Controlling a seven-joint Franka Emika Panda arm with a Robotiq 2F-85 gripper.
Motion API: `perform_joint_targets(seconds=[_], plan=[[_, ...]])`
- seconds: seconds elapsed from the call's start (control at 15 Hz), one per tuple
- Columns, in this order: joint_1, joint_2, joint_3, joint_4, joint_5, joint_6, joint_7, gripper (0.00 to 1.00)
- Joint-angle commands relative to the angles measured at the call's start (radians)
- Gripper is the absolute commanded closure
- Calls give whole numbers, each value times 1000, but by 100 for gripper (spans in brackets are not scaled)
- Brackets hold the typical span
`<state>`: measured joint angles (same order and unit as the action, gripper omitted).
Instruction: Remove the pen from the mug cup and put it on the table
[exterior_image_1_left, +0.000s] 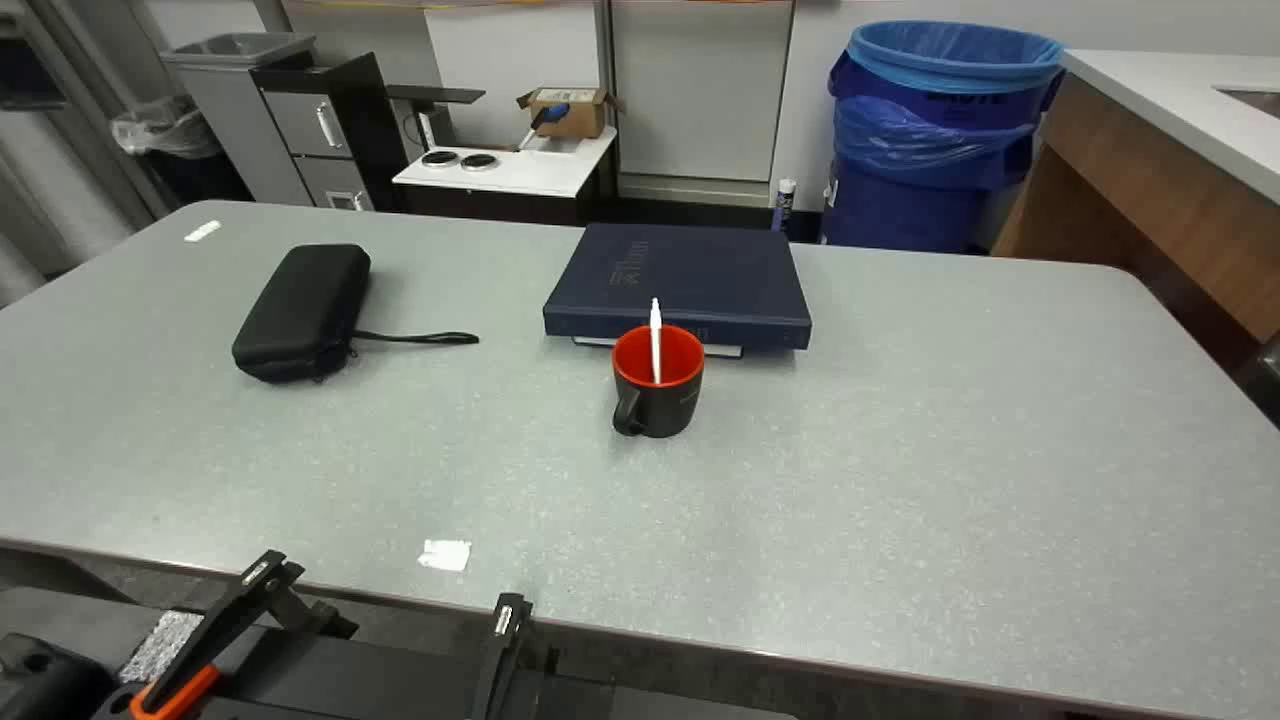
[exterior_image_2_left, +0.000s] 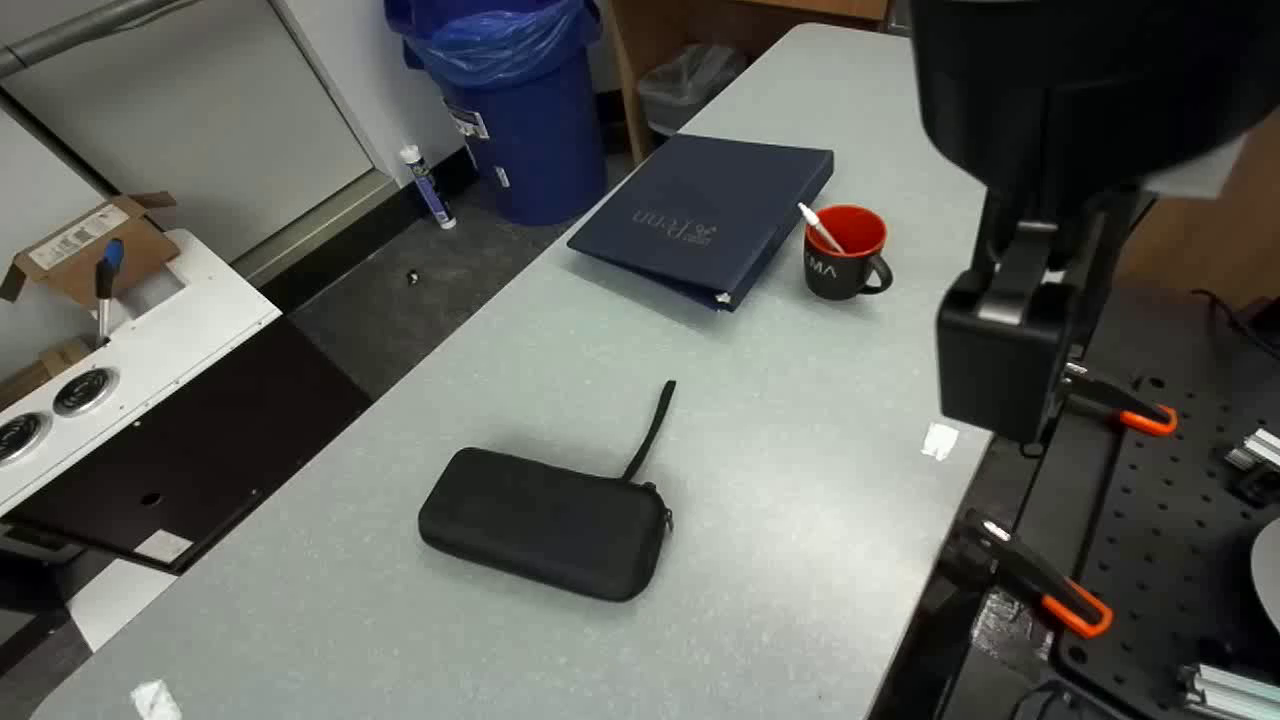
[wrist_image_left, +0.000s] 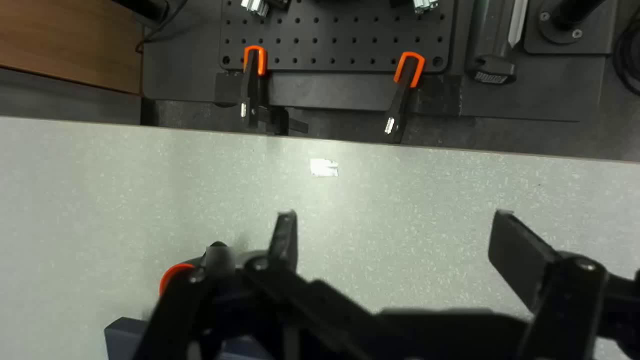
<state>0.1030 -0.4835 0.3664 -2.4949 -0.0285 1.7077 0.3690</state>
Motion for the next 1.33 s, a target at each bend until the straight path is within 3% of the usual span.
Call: perform_joint_targets(seconds=[0.0,0.27,0.6,0.87,1.07,1.27], plan=[[29,6,-26,2,-11,-3,11,0],[31,20,-55,-5,-27,28,-66,0],[-34,38,-198,-70,-212,202,-267,0],[-91,79,-312,-114,-254,344,-329,0],[-115,68,-360,-126,-211,338,-345,0],[-115,86,-355,-117,-226,329,-327,0]])
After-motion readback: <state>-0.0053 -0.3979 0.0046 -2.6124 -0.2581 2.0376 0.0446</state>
